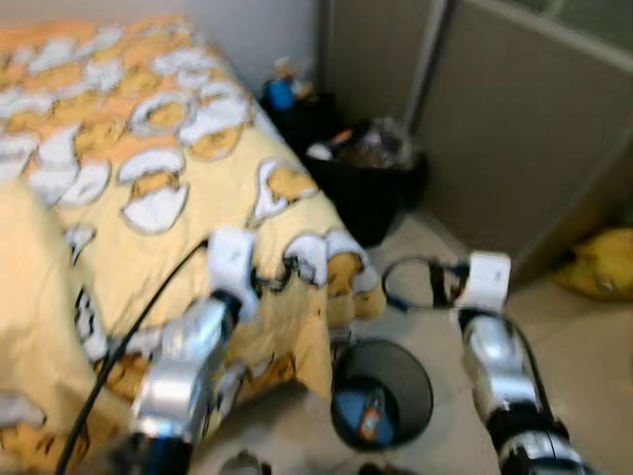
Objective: Clean up the room
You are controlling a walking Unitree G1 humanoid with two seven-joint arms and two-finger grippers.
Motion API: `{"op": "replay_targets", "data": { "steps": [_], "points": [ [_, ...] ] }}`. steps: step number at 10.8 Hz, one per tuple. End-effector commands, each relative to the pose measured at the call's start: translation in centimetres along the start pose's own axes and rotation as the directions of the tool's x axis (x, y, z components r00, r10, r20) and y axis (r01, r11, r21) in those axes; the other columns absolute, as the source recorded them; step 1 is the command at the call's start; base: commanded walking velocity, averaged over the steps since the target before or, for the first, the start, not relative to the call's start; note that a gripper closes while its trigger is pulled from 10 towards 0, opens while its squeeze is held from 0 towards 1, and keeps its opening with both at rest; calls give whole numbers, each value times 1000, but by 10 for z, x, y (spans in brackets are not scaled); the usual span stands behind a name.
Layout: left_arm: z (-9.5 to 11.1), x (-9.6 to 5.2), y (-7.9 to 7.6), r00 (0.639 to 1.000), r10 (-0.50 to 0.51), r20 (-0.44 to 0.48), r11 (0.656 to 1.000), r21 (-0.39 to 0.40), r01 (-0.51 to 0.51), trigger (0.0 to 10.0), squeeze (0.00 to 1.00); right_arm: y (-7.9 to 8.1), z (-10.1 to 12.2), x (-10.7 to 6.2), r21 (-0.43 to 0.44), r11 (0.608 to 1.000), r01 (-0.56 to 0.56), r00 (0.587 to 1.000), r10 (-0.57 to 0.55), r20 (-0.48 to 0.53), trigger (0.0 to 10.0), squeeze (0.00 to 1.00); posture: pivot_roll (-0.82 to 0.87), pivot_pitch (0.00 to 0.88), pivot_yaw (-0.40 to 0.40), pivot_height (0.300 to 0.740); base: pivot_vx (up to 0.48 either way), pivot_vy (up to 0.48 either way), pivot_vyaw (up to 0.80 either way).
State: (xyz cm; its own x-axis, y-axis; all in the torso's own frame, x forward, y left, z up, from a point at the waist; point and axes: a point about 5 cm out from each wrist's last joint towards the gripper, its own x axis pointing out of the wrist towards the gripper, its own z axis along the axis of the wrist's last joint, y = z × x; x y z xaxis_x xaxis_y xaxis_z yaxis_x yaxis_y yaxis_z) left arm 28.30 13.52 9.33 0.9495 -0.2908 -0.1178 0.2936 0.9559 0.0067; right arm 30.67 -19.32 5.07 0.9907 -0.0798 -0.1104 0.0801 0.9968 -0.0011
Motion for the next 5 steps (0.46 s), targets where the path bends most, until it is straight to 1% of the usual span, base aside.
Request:
{"op": "replay_targets", "data": {
  "steps": [1,2,3,4,5],
  "points": [
    [-3,0,-2,1000,17,12,1000,13,-17,10000,0,1,6,0,4,1000,-18,999,18,40,10000,0,102,0,-44,740,0,0,625],
    [-3,2,-1,999,42,18,999,10,-42,10000,0,3,5,-1,-1,999,-36,999,36,40,10000,0,97,0,-46,740,0,289,625],
    [5,14,2,991,119,65,991,50,-122,10000,0,8,-2,-10,43,996,-80,997,80,23,10000,0,89,0,-49,740,-247,416,619],
    [5,17,6,984,156,81,984,71,-162,10000,0,9,-6,-15,73,994,-81,997,80,13,10000,0,86,0,-45,740,-289,0,619],
    [0,18,10,981,184,56,980,68,-187,10000,1000,12,-8,-17,75,994,-85,996,84,9,10000,0,79,0,-37,740,0,0,625]
  ]
}}
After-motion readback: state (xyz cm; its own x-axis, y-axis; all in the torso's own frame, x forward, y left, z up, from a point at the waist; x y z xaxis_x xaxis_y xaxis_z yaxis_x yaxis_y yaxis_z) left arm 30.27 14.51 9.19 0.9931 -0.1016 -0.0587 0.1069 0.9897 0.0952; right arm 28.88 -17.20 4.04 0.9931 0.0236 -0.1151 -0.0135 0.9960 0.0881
